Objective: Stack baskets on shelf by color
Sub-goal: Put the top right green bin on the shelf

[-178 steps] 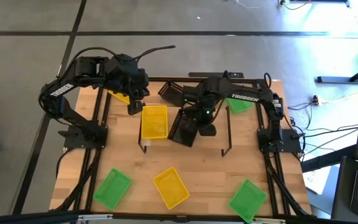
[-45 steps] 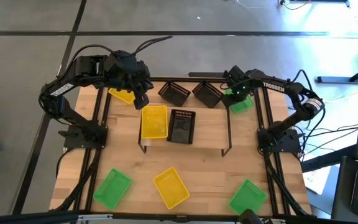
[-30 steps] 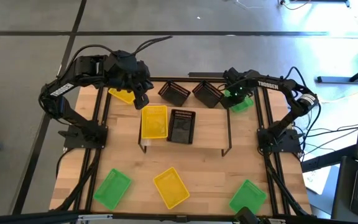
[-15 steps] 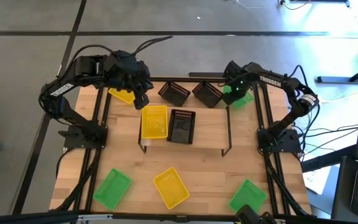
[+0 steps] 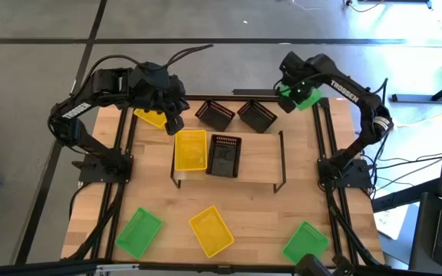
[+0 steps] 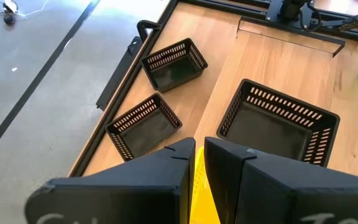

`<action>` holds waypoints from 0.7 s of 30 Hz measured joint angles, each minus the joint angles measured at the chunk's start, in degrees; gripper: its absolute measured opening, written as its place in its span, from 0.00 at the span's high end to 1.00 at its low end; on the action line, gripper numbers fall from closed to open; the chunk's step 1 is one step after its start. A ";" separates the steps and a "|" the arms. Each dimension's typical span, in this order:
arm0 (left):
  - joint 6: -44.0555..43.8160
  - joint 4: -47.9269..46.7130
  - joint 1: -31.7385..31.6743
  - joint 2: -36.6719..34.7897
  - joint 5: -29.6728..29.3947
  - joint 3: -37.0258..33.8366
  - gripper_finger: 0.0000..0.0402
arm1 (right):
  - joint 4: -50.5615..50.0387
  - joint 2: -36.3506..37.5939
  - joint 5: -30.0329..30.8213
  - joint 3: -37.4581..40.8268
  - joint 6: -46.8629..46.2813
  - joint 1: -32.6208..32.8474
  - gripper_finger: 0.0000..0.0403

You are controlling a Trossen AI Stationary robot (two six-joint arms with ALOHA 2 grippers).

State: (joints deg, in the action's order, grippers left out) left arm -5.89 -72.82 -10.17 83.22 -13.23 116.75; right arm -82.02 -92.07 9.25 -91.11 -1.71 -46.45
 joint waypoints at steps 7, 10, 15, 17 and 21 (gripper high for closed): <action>-0.07 0.00 0.00 0.00 0.01 0.00 0.93 | -8.33 0.00 0.17 -10.80 11.07 5.64 1.00; -0.09 0.00 0.00 0.00 0.02 0.01 0.93 | -7.91 0.09 0.05 -15.20 17.78 9.08 1.00; -0.13 0.00 -0.02 0.00 0.02 0.00 0.93 | -8.00 0.26 -3.13 -22.16 30.85 16.00 1.00; -0.15 0.00 -0.02 0.00 0.02 0.00 0.93 | -7.99 0.26 -4.30 -24.18 34.67 18.85 1.00; -1.72 0.02 -0.04 0.00 0.04 0.00 0.93 | -8.00 0.26 -6.34 -27.05 40.94 23.93 1.00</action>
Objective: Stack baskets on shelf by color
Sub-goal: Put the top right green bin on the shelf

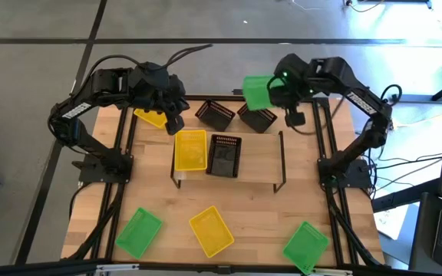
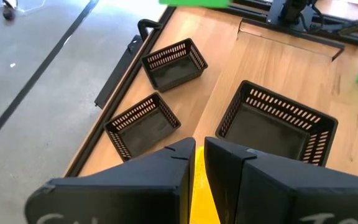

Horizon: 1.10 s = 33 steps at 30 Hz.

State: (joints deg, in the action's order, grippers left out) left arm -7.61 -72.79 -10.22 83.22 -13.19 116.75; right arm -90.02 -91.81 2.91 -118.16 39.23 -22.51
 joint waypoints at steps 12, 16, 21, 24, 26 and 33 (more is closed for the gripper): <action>-1.28 0.00 0.02 0.00 0.65 0.00 0.93 | 0.06 1.92 -3.31 1.63 7.71 9.43 1.00; -1.03 0.00 0.04 0.00 0.66 0.00 0.93 | -0.01 5.17 -8.79 4.99 6.88 11.92 1.00; -0.98 0.00 0.15 0.01 0.66 0.00 0.93 | 0.04 8.43 -9.42 11.24 6.74 16.18 1.00; -0.95 0.00 0.12 0.00 0.66 0.00 0.93 | -0.07 9.40 -10.24 16.46 7.58 18.31 1.00; -0.97 0.00 0.11 0.02 0.66 0.00 0.93 | -0.12 9.51 -10.16 19.37 10.02 19.73 1.00; -2.64 0.02 0.11 0.00 4.83 0.02 0.93 | 1.40 9.51 -10.12 25.33 23.69 22.42 1.00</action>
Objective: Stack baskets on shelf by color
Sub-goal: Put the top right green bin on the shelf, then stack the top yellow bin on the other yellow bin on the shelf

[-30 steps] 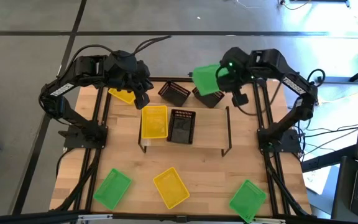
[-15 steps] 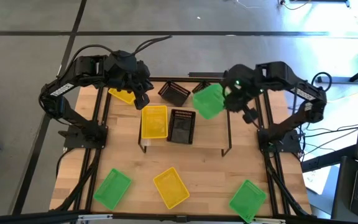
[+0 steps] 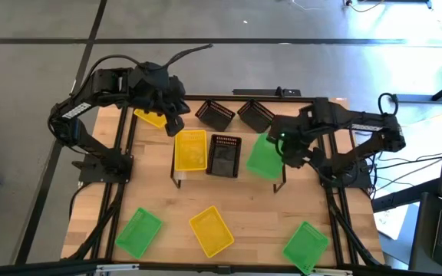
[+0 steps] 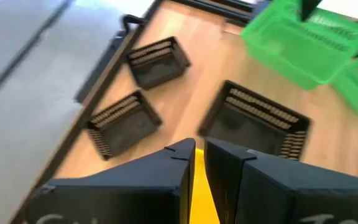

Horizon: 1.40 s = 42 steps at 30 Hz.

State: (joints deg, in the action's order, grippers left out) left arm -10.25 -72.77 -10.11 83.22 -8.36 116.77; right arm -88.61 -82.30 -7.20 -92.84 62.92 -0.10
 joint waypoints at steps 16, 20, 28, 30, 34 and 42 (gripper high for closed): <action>-0.17 0.01 0.00 0.00 2.30 -0.02 0.93 | 8.54 -0.04 12.00 10.81 6.76 0.04 0.99; -0.17 0.02 0.00 0.00 2.30 -0.02 0.93 | 8.91 -0.04 12.09 11.41 6.88 0.02 0.97; -0.17 0.02 0.00 0.02 2.05 -0.02 0.93 | 11.27 -0.04 12.13 11.39 5.14 0.02 0.97; -0.15 0.04 0.00 0.01 1.86 -0.01 0.93 | 11.82 -0.04 12.13 11.39 3.27 0.02 0.95; -0.15 0.02 0.00 0.02 1.86 -0.02 0.93 | 12.60 -0.04 12.13 11.39 1.75 0.02 0.91; -0.15 0.02 0.00 0.00 1.84 -0.02 0.93 | 12.34 -0.04 10.84 11.36 1.86 0.02 0.82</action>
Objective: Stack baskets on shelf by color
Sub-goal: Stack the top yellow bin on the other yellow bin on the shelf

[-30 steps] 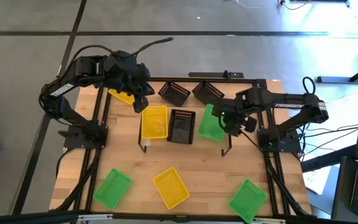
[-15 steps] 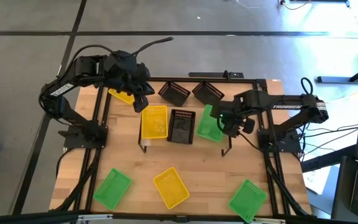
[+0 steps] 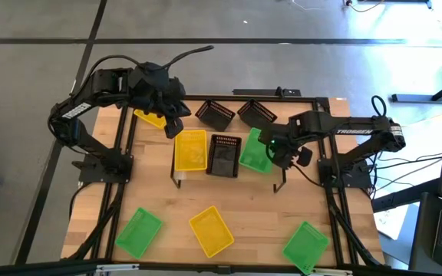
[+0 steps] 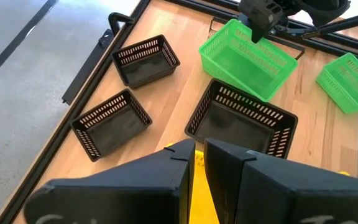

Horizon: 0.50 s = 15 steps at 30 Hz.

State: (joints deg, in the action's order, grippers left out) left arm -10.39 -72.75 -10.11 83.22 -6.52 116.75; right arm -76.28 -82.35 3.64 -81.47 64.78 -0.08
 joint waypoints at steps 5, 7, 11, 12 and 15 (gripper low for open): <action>-0.32 -0.03 0.00 0.01 0.00 0.00 0.93 | -0.67 0.92 -0.11 -0.02 0.29 0.00 0.81; -1.87 -0.04 0.01 0.02 -0.51 0.01 0.93 | -0.68 1.84 -0.28 -0.03 -0.62 0.00 0.81; -6.63 -0.29 0.04 0.02 -4.34 0.01 0.93 | -0.69 4.30 -0.62 -0.09 -4.38 0.00 0.81; -7.06 -0.76 0.02 0.01 -4.82 0.01 0.93 | -0.69 4.97 -1.04 -0.10 -5.26 0.00 0.81; -9.10 -3.83 0.01 0.02 -6.11 0.02 0.93 | -0.67 6.87 -2.52 -0.11 -9.08 0.00 0.81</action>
State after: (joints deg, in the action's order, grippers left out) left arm -19.49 -76.58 -10.10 83.24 -12.64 116.77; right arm -76.95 -75.48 1.12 -81.58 55.69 -0.08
